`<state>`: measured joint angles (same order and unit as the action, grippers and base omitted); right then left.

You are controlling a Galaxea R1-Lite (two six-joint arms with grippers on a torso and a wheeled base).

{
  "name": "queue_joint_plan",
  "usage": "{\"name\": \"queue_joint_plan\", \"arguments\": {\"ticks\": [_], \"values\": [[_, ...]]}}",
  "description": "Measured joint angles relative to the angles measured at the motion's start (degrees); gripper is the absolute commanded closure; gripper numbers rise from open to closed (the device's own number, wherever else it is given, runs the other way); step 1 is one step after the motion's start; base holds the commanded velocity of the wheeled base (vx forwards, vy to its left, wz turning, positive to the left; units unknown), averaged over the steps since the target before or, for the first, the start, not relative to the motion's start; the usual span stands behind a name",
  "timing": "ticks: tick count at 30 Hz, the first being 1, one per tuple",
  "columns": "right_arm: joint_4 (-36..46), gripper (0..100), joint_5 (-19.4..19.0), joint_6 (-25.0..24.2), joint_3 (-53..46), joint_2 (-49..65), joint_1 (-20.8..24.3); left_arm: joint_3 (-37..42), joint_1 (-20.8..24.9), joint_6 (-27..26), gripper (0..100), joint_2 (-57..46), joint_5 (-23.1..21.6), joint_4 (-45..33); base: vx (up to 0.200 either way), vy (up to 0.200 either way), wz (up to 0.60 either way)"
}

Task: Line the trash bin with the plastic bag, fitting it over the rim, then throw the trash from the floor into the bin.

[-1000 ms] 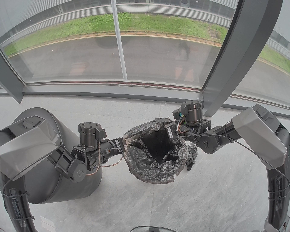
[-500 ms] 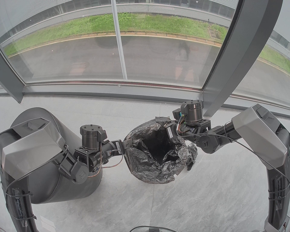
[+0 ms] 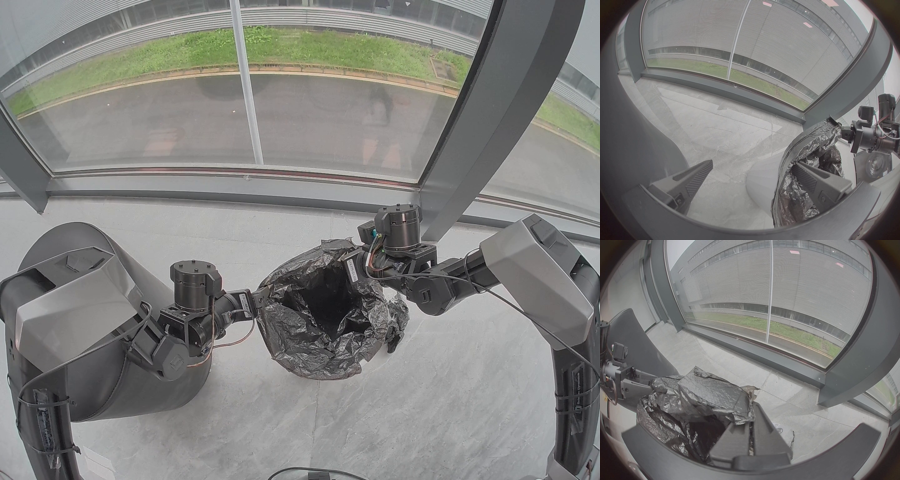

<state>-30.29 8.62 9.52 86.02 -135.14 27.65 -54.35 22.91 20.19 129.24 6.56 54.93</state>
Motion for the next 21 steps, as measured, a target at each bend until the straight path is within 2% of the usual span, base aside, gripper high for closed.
{"name": "queue_joint_plan", "arguments": {"ticks": [7, 21], "values": [[-0.1, 100, 0.1, -0.1, 1.3, -1.0, -0.1, -0.5, 0.0, 0.1, 0, 0.6, 0.1, 0.0, 0.000, 0.000, 0.00], [-2.9, 100, 2.9, -0.2, 5.1, -4.5, -0.1, -0.6, -0.6, 0.3, 0, 0.8, 0.0, 0.0, 0.000, 0.000, 0.00]]}}
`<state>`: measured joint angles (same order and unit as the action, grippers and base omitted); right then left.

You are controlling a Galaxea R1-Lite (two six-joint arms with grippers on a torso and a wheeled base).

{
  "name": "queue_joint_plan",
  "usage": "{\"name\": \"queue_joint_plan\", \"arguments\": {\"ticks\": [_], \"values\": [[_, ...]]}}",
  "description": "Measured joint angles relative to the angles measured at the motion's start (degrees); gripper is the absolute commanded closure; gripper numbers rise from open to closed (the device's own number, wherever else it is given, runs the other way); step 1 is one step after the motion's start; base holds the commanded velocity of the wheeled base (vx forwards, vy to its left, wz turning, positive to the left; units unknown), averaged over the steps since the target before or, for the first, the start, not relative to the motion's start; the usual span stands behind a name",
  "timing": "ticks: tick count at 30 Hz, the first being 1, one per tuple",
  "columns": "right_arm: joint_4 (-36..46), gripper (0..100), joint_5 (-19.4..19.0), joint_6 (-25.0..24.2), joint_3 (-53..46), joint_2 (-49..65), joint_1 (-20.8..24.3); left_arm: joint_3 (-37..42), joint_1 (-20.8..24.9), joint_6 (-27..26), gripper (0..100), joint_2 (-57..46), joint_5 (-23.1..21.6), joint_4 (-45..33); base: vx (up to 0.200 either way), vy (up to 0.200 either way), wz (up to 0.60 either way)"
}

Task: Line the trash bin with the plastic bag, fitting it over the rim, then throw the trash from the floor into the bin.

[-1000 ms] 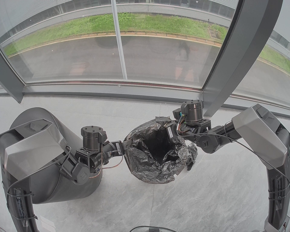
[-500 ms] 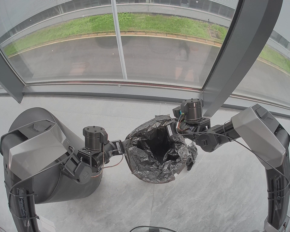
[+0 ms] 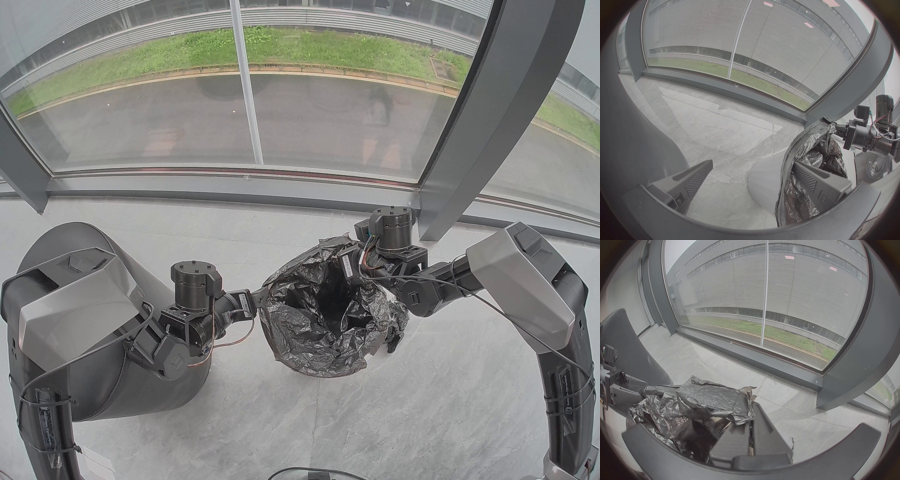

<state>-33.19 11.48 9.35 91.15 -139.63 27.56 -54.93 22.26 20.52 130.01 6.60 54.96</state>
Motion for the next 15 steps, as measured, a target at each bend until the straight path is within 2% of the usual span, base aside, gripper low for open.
{"name": "queue_joint_plan", "arguments": {"ticks": [5, 6, 15], "values": [[-0.1, 100, 0.1, 0.1, 0.0, -0.2, 0.0, 0.0, 0.0, 0.0, 0, 0.0, 0.0, 0.0, 0.000, 0.000, 0.00], [0.0, 0, 0.1, 0.1, 0.0, -0.3, 0.0, 0.0, 0.0, 0.0, 0, 0.0, 0.0, 0.0, 0.000, 0.000, 0.00], [-1.4, 0, 0.4, 0.0, -0.1, -0.3, 0.1, 0.0, 0.0, 0.0, 0, 0.0, 0.0, 0.0, 0.000, 0.000, 0.00]]}}
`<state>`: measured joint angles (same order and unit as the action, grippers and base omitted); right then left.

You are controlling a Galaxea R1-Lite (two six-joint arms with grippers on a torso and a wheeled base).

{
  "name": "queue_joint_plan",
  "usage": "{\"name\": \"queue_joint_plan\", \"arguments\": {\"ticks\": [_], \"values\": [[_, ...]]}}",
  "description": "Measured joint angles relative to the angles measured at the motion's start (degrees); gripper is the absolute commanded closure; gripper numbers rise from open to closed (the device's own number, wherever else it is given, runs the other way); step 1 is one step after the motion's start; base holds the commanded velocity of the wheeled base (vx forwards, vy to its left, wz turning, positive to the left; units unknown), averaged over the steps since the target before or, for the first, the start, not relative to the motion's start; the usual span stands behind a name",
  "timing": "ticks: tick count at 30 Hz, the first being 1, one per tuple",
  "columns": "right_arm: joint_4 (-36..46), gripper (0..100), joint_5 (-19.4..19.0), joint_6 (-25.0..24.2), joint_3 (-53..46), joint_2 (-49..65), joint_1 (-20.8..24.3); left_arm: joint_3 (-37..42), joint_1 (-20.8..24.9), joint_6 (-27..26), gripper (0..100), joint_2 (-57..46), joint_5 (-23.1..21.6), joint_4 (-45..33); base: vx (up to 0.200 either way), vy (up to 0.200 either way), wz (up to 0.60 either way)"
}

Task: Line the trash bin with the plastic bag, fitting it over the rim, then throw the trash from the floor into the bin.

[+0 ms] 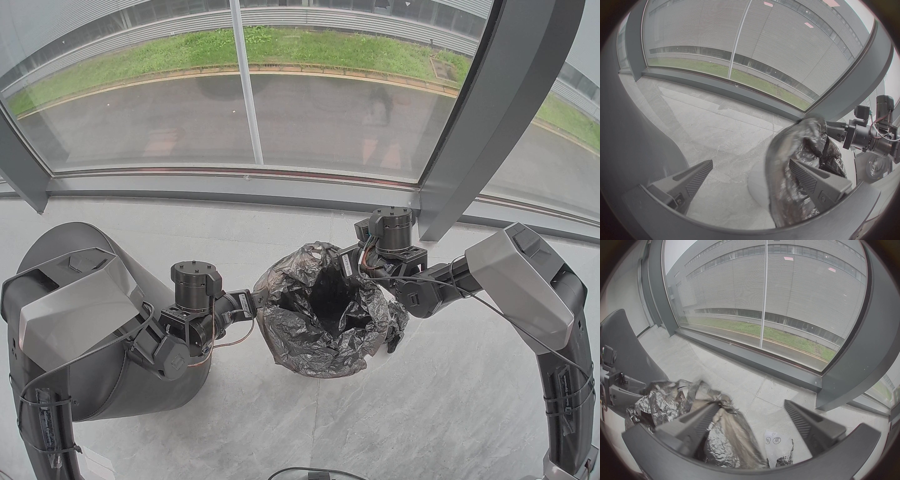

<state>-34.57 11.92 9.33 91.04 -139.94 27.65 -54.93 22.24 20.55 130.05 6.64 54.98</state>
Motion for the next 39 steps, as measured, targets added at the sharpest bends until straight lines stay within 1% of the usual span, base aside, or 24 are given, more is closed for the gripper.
{"name": "queue_joint_plan", "arguments": {"ticks": [10, 16, 23, 31, 33, 39], "values": [[-0.2, 0, 0.1, 0.0, -0.3, 1.3, 0.4, 0.0, 0.0, 0.1, 0, 0.0, 0.0, 0.1, 0.000, 0.000, 0.00], [-0.2, 0, 1.5, -0.1, -0.4, 1.8, 0.2, 0.2, 0.0, 0.4, 0, 0.0, 0.1, 0.1, 0.000, 0.000, 0.00], [-0.3, 0, 1.3, -0.6, -3.1, 4.8, -0.1, 1.4, 0.4, 3.3, 0, -1.9, 0.4, 0.1, 0.000, 0.000, 0.00], [-0.2, 0, 0.9, -2.7, -5.4, 7.5, 3.0, 3.1, 1.7, 4.2, 0, -4.9, 0.6, 0.2, 0.000, 0.000, 0.00], [0.1, 0, 0.8, -2.9, -5.0, 7.2, 4.0, 3.5, 1.9, 4.4, 0, -5.4, 0.6, 0.2, 0.000, 0.000, 0.00], [0.3, 0, 1.0, -3.0, -1.7, 3.9, 4.5, 3.9, 2.1, 4.6, 0, -6.0, 0.6, 0.2, 0.000, 0.000, 0.00]]}}
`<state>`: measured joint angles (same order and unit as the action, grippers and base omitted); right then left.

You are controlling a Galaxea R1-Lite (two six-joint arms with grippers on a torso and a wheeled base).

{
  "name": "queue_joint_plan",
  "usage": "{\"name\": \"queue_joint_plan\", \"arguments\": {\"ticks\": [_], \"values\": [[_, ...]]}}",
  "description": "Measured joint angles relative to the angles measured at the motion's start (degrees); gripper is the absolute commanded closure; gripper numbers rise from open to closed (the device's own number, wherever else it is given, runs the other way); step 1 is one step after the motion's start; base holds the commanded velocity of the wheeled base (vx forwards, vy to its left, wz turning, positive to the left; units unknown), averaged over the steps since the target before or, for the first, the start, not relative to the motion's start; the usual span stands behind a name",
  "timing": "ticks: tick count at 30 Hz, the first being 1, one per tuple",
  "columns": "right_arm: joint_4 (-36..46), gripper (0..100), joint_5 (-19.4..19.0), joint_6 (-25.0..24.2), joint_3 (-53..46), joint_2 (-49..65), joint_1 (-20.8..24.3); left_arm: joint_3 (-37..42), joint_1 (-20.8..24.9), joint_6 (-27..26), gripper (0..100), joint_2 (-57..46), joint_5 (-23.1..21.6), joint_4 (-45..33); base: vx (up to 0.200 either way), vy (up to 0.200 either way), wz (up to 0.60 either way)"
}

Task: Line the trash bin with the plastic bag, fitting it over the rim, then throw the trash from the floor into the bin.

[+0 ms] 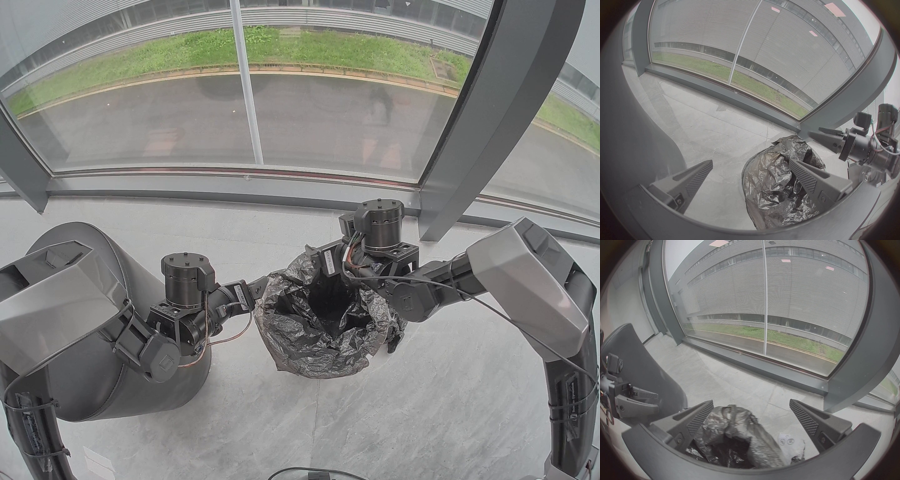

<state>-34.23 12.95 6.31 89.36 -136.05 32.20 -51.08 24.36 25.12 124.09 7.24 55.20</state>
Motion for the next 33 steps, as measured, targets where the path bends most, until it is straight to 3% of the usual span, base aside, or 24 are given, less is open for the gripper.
{"name": "queue_joint_plan", "arguments": {"ticks": [22, 27, 33], "values": [[-0.7, 0, 0.5, -0.5, 0.3, -6.0, 0.2, 0.6, 0.5, 1.6, 0, -0.5, 0.1, -0.1, 0.000, 0.000, 0.00], [-0.7, 0, 0.6, -0.5, -0.5, -5.9, 0.4, 2.0, 2.4, 3.6, 0, -3.3, 0.2, -0.1, 0.000, 0.000, 0.00], [-2.6, 0, 1.1, -1.1, -3.9, -3.7, 0.7, 5.7, 8.0, 6.8, 0, -8.4, -0.4, -0.1, 0.000, 0.000, 0.00]]}}
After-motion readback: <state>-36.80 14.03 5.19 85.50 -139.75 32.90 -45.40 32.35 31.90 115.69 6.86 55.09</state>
